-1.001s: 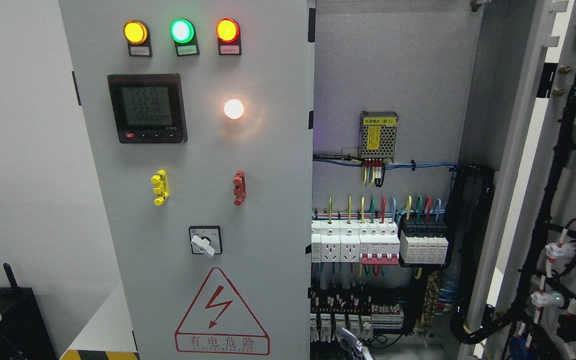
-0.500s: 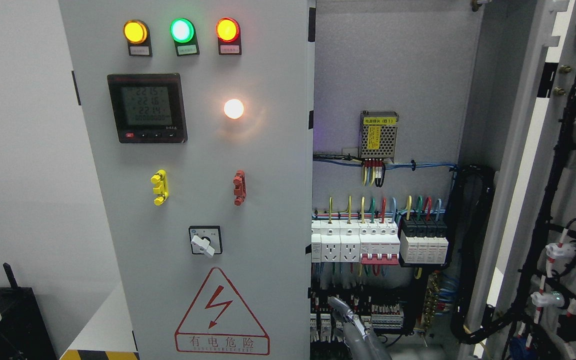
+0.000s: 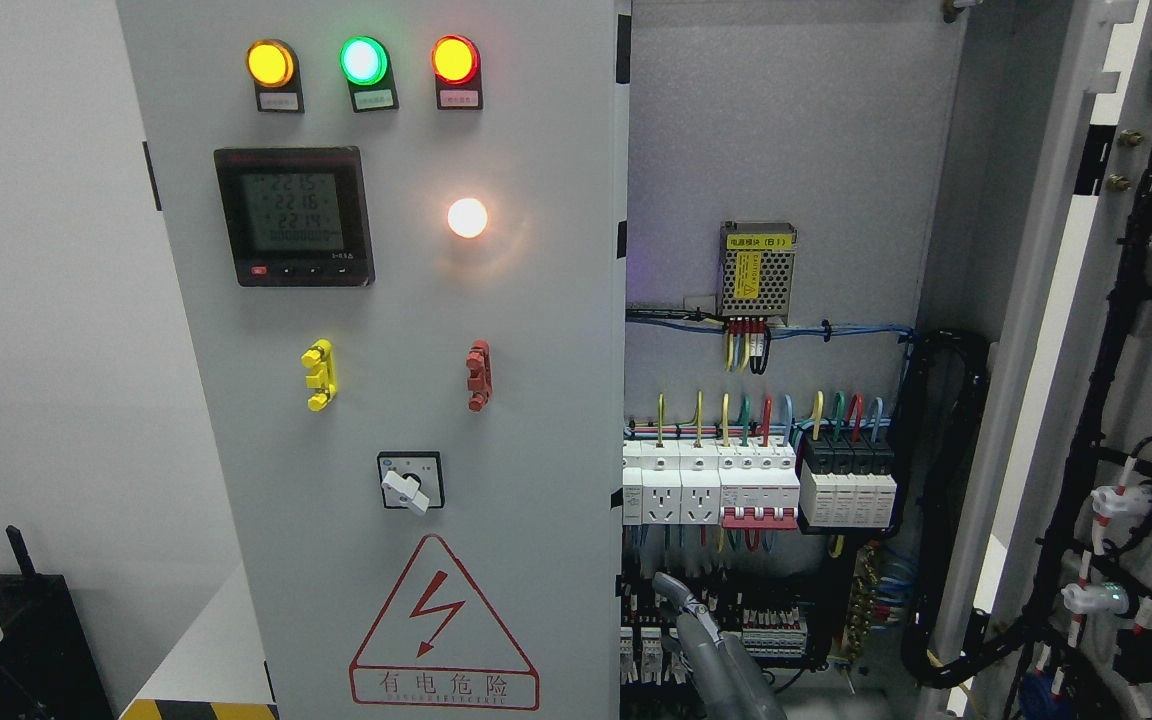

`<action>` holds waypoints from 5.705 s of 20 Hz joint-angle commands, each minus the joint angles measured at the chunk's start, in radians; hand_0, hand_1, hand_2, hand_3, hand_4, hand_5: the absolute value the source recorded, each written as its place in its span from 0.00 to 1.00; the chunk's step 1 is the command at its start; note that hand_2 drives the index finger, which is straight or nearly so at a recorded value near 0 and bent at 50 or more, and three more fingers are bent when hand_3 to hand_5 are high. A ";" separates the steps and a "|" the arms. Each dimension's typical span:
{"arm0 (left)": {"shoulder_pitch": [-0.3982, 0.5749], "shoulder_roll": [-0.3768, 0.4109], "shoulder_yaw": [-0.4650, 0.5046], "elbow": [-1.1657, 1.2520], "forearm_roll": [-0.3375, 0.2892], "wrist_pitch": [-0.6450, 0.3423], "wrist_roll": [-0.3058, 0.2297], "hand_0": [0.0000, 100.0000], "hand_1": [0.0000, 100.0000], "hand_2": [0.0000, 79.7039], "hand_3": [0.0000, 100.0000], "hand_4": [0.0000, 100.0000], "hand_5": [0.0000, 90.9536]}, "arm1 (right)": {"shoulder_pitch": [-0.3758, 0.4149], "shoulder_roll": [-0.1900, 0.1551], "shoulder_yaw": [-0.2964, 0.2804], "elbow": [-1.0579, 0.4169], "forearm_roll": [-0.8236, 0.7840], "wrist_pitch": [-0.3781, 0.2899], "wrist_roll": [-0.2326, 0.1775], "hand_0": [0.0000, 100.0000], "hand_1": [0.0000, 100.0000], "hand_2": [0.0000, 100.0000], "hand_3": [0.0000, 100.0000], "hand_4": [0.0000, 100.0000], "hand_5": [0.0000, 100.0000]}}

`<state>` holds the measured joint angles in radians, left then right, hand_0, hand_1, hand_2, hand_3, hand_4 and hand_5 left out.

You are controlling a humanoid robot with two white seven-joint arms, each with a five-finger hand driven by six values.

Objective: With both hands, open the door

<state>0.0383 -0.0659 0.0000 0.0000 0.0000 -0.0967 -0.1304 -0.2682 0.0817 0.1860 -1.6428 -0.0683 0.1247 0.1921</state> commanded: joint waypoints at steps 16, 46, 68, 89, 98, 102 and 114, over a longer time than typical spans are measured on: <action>0.000 0.000 0.002 -0.014 0.028 0.000 0.000 0.00 0.00 0.00 0.00 0.00 0.00 | -0.121 0.001 -0.030 0.173 -0.033 0.001 0.012 0.38 0.00 0.00 0.00 0.00 0.00; 0.000 0.000 0.002 -0.014 0.028 0.000 0.000 0.00 0.00 0.00 0.00 0.00 0.00 | -0.198 -0.014 -0.037 0.241 -0.076 0.021 0.144 0.38 0.00 0.00 0.00 0.00 0.00; 0.000 0.000 0.002 -0.014 0.028 0.000 0.000 0.00 0.00 0.00 0.00 0.00 0.00 | -0.247 -0.040 -0.053 0.311 -0.146 0.026 0.268 0.38 0.00 0.00 0.00 0.00 0.00; 0.000 0.000 0.002 -0.015 0.028 0.000 0.000 0.00 0.00 0.00 0.00 0.00 0.00 | -0.272 -0.043 -0.049 0.340 -0.212 0.026 0.361 0.38 0.00 0.00 0.00 0.00 0.00; 0.000 0.000 0.002 -0.014 0.028 0.000 0.000 0.00 0.00 0.00 0.00 0.00 0.00 | -0.281 -0.043 -0.051 0.345 -0.212 0.026 0.380 0.38 0.00 0.00 0.00 0.00 0.00; 0.000 0.000 0.002 -0.014 0.028 0.000 0.000 0.00 0.00 0.00 0.00 0.00 0.00 | -0.299 -0.043 -0.051 0.354 -0.212 0.024 0.383 0.38 0.00 0.00 0.00 0.00 0.00; 0.000 0.000 0.002 -0.014 0.028 0.000 0.000 0.00 0.00 0.00 0.00 0.00 0.00 | -0.304 -0.043 -0.053 0.360 -0.212 0.023 0.437 0.38 0.00 0.00 0.00 0.00 0.00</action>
<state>0.0384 -0.0660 0.0000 0.0000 0.0000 -0.0967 -0.1305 -0.5670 0.0385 0.1342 -1.2904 -0.2806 0.1481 0.6189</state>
